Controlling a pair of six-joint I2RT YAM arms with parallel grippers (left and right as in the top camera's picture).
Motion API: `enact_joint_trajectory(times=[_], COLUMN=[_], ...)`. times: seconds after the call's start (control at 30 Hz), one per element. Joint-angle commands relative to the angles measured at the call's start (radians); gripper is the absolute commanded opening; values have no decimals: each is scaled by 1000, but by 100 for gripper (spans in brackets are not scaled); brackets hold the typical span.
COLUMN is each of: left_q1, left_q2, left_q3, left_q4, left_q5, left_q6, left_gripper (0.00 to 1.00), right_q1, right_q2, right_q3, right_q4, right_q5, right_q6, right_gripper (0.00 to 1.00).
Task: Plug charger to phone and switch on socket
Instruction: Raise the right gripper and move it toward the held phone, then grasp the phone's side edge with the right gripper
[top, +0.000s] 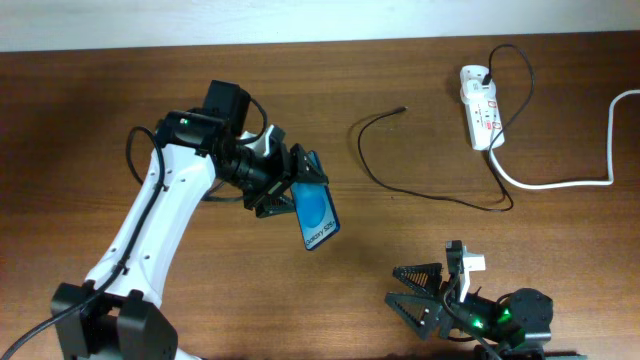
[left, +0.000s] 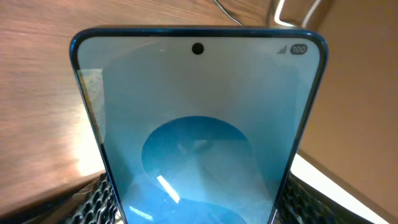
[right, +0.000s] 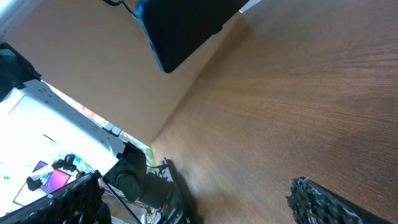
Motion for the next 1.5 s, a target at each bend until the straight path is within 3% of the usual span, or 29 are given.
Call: enact_joint_trajectory(times=[0.0,0.1,0.43,0.67,0.8,0.97,1.13,1.3,1.47], left_q1=[-16,-43,-47,-47,-47,-47,-47,-47,-47], left_q2=[4,4,4,4,4,4,4,4,4], left_q3=[26,26,26,26,26,26,26,26,26], left_q4=[-32,-54,-16,-4,10,10,10,10,11], left_q5=[-135,-271,-393,-414,-420,-420,-420,-419,-380], left_q6=[85,85,95,95,95,95,95,95,94], left_gripper=[36,38,38,38,38,38,39,39,39], right_q1=[-5,-5,-6,-7,-7,-7,-7,-7,-7], right_q2=[-9,-9,10,234,415,635,766,750,678], right_q3=[-9,-9,-9,15,143,417,716,900,938], right_q4=[-4,-1,50,79,55,-174,-511,-793,-1002], right_q5=[9,27,299,539,597,642,642,641,629], right_q6=[-18,-18,-76,-179,-296,-454,-607,-627,-627], right_gripper=[98,98,98,98,98,99,98,98,98])
